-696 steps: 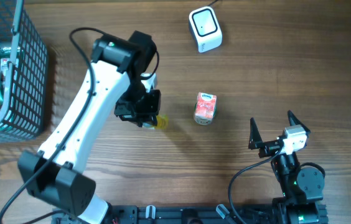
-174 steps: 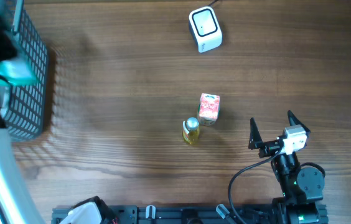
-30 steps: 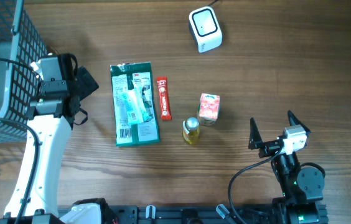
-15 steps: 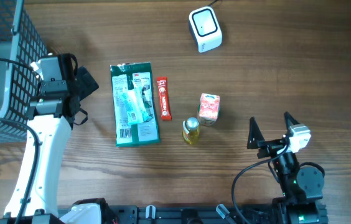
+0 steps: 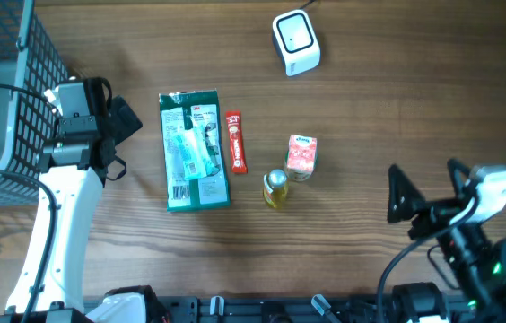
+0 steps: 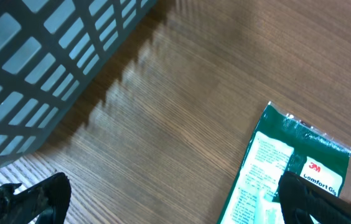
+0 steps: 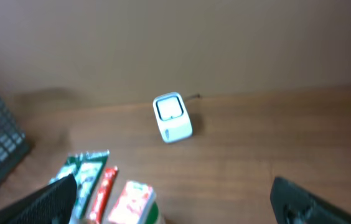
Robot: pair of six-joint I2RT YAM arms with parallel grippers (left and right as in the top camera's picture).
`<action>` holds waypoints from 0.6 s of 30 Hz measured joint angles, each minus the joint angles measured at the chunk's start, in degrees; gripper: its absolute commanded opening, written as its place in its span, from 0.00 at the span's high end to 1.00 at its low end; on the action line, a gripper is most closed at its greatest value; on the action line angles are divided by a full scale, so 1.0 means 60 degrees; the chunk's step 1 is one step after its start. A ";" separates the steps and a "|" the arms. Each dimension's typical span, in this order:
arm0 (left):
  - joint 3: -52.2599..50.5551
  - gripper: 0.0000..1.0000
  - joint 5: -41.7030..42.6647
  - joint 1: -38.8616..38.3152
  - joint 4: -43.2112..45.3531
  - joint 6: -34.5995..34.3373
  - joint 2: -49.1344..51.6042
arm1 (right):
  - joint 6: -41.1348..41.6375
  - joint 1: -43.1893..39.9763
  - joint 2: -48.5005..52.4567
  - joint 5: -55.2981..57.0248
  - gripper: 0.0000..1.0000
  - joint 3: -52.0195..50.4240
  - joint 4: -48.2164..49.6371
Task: Scan the item barcode
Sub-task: 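Raise the right gripper and move it toward the table center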
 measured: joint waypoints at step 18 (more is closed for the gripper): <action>0.0000 0.00 0.0000 0.0000 -0.0004 0.0000 0.0007 | 0.1111 0.0000 0.7377 -0.2361 0.53 0.3370 -0.2761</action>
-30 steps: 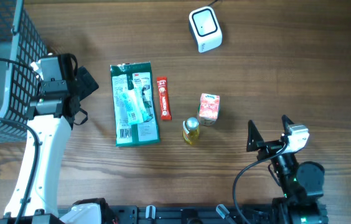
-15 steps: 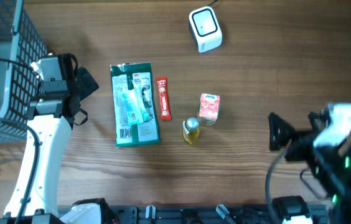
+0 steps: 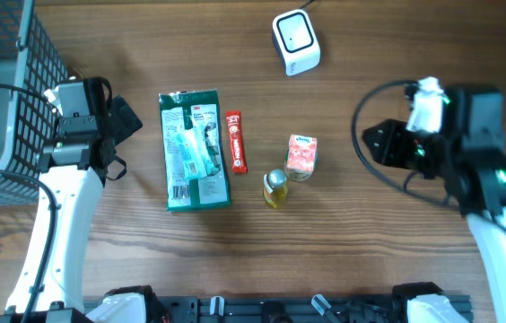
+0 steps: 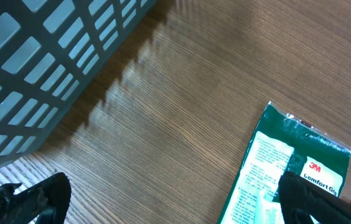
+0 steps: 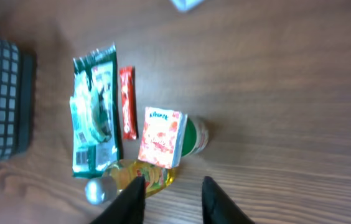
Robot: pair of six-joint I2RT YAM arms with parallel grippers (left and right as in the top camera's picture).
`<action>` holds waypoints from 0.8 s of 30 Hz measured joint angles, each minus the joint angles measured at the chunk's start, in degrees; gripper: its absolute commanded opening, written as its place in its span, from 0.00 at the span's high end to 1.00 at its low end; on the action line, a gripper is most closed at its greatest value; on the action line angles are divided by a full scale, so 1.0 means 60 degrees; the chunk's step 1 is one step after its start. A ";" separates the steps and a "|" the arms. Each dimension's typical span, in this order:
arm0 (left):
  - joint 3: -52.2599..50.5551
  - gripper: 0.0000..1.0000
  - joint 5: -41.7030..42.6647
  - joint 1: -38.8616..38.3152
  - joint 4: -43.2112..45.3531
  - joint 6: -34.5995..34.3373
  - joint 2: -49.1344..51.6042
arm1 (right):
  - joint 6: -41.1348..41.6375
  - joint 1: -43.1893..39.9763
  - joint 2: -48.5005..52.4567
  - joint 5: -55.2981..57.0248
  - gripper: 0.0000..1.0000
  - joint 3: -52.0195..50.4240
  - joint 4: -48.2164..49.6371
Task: Scan the item barcode
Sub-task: 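Raise the right gripper and move it toward the table center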
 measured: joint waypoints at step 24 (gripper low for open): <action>-0.0004 0.00 0.0000 0.0000 0.0000 0.0000 0.0000 | 0.0459 0.1574 0.3661 -0.0372 0.52 -0.0011 0.1002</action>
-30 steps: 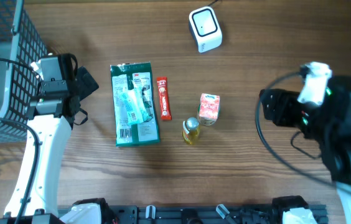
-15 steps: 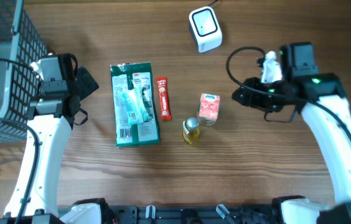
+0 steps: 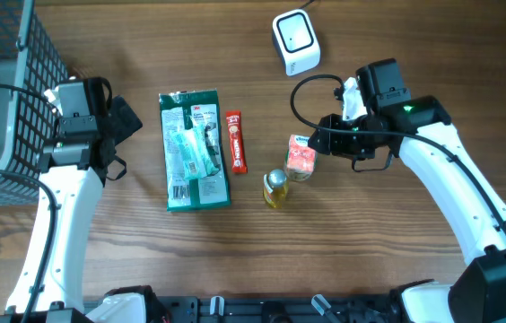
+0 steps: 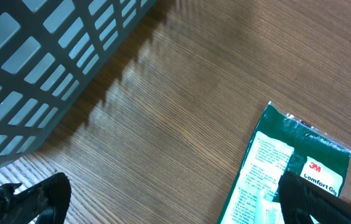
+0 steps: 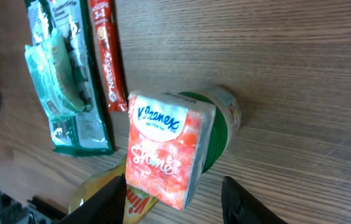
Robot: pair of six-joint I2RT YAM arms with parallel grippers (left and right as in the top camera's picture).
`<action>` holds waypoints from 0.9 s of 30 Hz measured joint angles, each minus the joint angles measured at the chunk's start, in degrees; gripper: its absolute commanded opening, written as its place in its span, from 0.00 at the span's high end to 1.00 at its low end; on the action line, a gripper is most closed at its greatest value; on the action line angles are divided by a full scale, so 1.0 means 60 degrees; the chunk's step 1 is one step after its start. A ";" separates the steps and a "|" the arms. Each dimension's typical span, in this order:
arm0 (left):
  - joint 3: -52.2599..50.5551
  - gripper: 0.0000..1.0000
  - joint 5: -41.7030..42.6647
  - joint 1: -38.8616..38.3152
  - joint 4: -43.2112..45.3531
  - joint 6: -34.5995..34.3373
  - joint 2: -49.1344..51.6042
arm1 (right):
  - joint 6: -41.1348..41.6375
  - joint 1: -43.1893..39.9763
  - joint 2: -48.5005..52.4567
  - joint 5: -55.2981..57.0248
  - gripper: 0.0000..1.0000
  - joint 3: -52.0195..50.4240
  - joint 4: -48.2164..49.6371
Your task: Scan the item barcode
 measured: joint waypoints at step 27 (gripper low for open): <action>0.0000 0.00 0.0000 0.0000 0.0000 0.0000 0.0000 | 0.0240 0.0645 0.0004 0.0525 0.59 -0.0958 0.0900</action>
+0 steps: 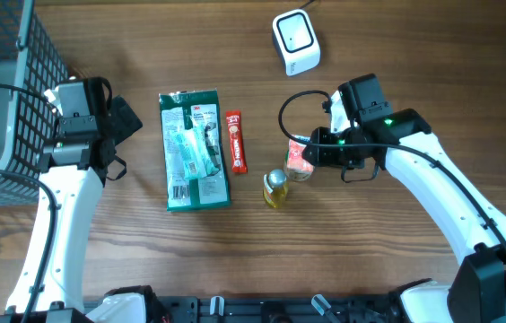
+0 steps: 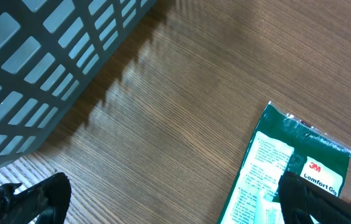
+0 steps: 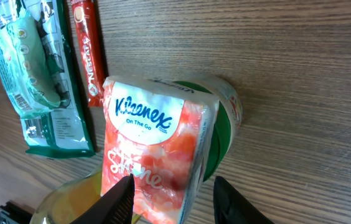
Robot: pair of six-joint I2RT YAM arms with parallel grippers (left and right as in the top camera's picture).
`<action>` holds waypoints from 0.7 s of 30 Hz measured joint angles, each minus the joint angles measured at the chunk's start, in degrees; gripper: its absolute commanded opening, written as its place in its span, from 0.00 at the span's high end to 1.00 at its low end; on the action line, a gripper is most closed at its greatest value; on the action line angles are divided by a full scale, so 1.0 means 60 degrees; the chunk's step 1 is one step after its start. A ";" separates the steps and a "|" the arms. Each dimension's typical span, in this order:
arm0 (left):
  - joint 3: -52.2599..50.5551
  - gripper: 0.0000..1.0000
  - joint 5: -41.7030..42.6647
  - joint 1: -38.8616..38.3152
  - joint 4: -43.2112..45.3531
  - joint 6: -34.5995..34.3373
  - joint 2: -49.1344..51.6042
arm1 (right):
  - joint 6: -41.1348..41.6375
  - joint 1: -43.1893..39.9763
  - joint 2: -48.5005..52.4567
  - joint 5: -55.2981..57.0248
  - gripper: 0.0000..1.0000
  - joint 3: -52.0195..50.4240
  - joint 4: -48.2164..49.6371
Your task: Scan the item barcode
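A red-and-pink Kleenex tissue pack stands against a green round tub in the middle of the table. My right gripper is open and low over the pack. One finger is in front of the pack's left side and the other is just off its right edge. The white barcode scanner sits at the far edge. At the left, my left gripper is open over bare wood, with nothing between its fingers.
A yellow bottle lies just in front of the pack. A red Nescafe stick and a green 3M packet lie to its left. A dark mesh basket fills the left edge.
My right gripper has shifted slightly left and closer to the Kleenex pack, so the pack now fills more of the wrist view between the fingers. The left arm has not moved.
At first my right gripper was open at the table's front right corner, far from the items. Then it was to the right of the tissue pack, then close beside it, and now its fingers straddle the pack. The left arm and all items have stayed put.
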 measured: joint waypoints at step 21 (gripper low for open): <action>0.0000 0.00 0.0000 0.0000 0.0000 0.0000 0.0000 | 0.0007 0.0000 0.0000 0.0073 0.62 0.0000 0.0007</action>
